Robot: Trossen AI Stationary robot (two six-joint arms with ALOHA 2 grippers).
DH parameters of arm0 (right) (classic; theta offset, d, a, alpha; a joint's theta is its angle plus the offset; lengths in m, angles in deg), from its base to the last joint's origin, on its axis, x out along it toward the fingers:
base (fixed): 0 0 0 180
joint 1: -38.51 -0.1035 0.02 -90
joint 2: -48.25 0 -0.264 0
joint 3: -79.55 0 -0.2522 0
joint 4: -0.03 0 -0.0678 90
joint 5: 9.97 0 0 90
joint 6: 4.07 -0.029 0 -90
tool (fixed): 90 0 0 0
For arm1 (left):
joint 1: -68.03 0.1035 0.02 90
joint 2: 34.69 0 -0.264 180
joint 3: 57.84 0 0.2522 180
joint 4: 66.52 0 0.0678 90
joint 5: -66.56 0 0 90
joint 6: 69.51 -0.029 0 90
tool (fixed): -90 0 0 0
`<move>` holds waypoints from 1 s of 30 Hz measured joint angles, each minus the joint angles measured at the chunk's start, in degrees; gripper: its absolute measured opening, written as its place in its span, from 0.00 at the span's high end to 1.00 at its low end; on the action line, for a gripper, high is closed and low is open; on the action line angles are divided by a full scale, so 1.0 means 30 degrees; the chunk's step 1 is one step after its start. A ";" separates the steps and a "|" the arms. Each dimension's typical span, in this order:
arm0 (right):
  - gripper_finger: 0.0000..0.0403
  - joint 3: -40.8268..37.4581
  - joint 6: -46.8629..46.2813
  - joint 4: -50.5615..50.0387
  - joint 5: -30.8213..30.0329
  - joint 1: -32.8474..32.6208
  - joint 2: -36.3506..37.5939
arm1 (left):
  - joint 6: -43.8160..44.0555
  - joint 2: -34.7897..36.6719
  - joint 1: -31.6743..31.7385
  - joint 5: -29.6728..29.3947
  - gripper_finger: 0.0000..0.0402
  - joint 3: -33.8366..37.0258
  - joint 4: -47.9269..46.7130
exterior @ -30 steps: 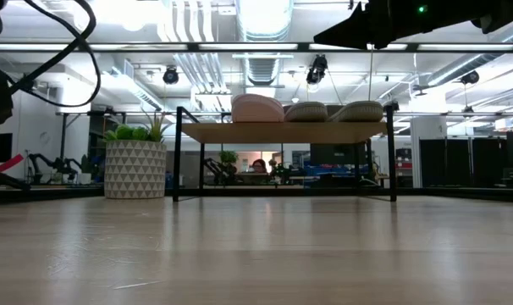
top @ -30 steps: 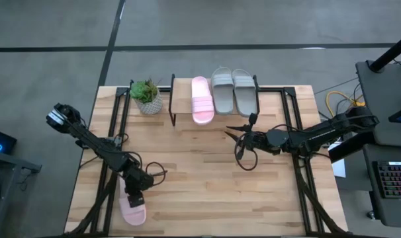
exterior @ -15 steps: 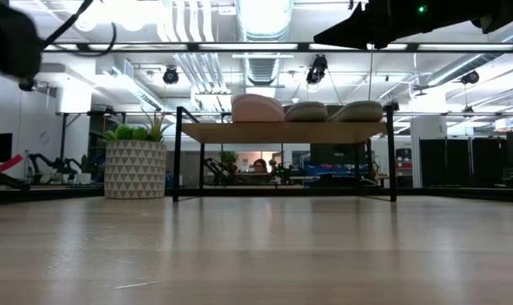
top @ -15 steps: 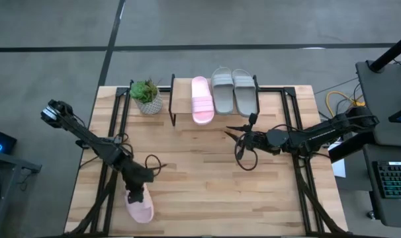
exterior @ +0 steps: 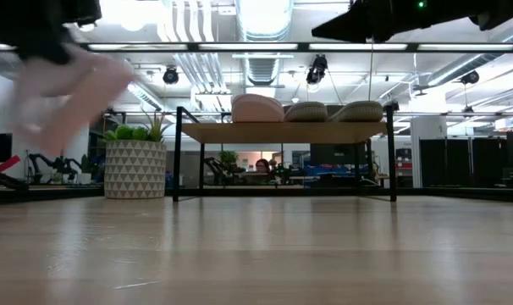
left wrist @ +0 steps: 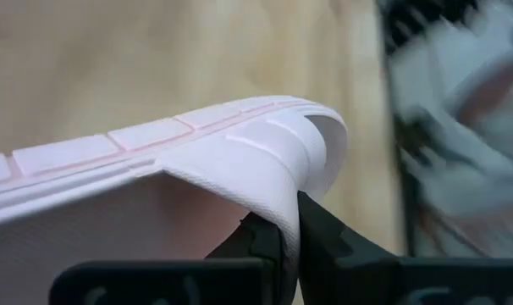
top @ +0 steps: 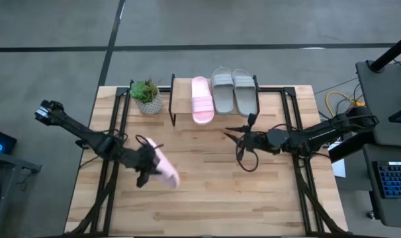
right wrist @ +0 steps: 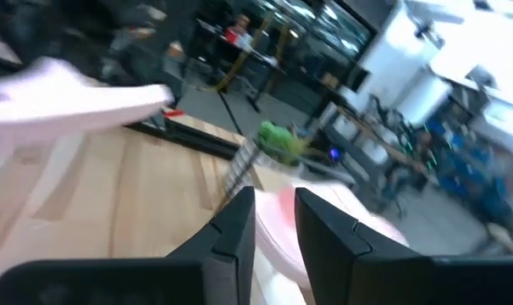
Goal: Pick and place slides into the shelf
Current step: Put the pink slide on the shelf
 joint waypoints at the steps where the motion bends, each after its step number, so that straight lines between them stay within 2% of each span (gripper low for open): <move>1: 0.81 0.0118 0.0423 -0.0014 0.0406 -0.0002 -0.0002 | -0.0506 0.0170 0.0060 -0.1429 1.00 0.0013 0.0164; 3: 0.80 0.0423 0.1434 -0.0034 0.1263 -0.0007 -0.0007 | -0.0911 0.0472 0.0266 -0.3842 1.00 -0.0034 0.0705; 6: 0.79 0.0902 0.3120 -0.0026 0.1968 -0.0015 -0.0007 | -0.0682 0.0939 0.0593 -0.5640 1.00 -0.0009 0.2713; 9: 0.77 0.1370 0.5157 -0.0204 0.2129 -0.0143 0.0000 | 0.0369 0.1228 0.0819 -0.5540 1.00 0.0013 0.4267; 14: 0.72 0.2550 0.9754 -0.2383 0.2125 -0.0852 -0.0140 | 0.3494 0.1599 0.1509 -0.5047 1.00 -0.0233 0.4021; 19: 0.64 0.3915 1.3671 -0.4344 0.1920 -0.1738 -0.0972 | 0.4351 0.1653 0.2047 -0.4475 1.00 -0.0211 0.3969; 24: 0.56 0.5475 1.7790 -0.5679 0.1708 -0.2560 -0.2667 | 0.4645 0.1554 0.2048 -0.4256 1.00 -0.0211 0.4218; 28: 0.51 0.7116 1.9654 -0.6535 0.1522 -0.2851 -0.4658 | 0.4664 0.1505 0.2048 -0.4225 1.00 -0.0211 0.4274; 30: 0.51 0.8064 2.0533 -0.6756 0.0799 -0.2930 -0.5784 | 0.4668 0.1489 0.2048 -0.4205 1.00 -0.0211 0.4104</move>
